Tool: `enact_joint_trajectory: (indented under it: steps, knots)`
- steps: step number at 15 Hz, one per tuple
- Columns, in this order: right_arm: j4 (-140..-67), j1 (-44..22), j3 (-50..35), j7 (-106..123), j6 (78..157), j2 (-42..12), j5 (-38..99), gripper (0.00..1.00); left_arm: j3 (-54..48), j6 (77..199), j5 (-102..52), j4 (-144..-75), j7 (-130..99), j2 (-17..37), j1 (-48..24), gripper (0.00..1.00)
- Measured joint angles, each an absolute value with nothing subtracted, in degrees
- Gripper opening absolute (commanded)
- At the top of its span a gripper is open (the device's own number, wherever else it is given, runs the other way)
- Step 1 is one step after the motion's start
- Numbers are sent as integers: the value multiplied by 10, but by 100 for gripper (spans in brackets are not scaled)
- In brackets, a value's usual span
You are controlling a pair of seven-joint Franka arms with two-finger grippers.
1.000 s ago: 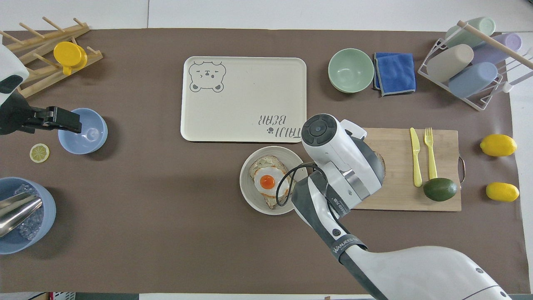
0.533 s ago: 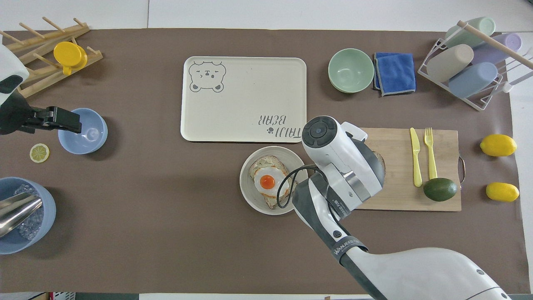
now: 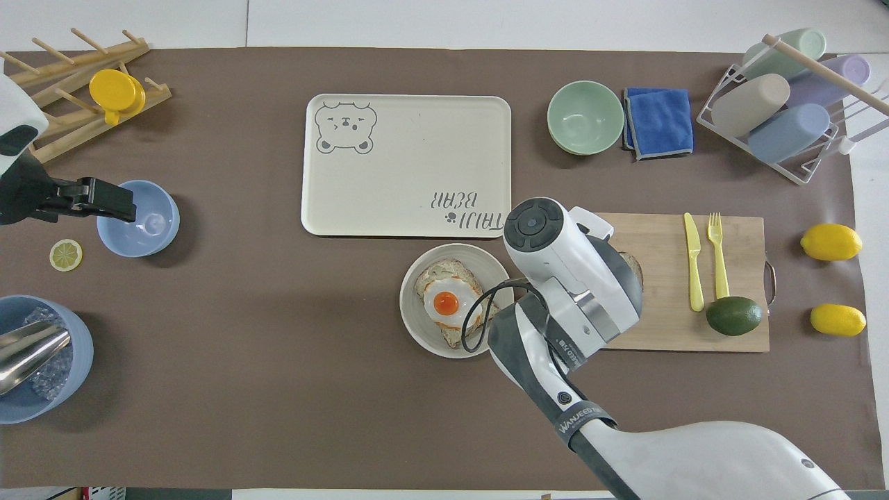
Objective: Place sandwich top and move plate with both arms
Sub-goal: 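Carry the bread slice with the right gripper above the egg plate, then lower the bread slice onto the egg and open the right gripper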
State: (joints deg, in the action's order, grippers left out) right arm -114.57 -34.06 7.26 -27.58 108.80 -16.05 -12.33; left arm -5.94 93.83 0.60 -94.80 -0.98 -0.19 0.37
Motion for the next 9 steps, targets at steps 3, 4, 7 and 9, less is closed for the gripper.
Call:
enact_joint_trajectory:
  steps: [3, 4, 7, 9]
  knots:
    - [-1138, -356, 73, -276, 1072, -159, -124, 0, -59, 938, 6, -948, -10, -2, 4, 100]
    - [-1125, -362, 72, -276, 1057, -159, -124, 0, -59, 938, 6, -948, -10, -2, 4, 100]
    - [-1062, -407, 66, -277, 1004, -158, -120, 0, -59, 938, 6, -948, -10, -2, 4, 100]
    - [-1026, -448, 63, -299, 983, -158, -110, 0, -59, 938, 6, -948, -10, -2, 4, 100]
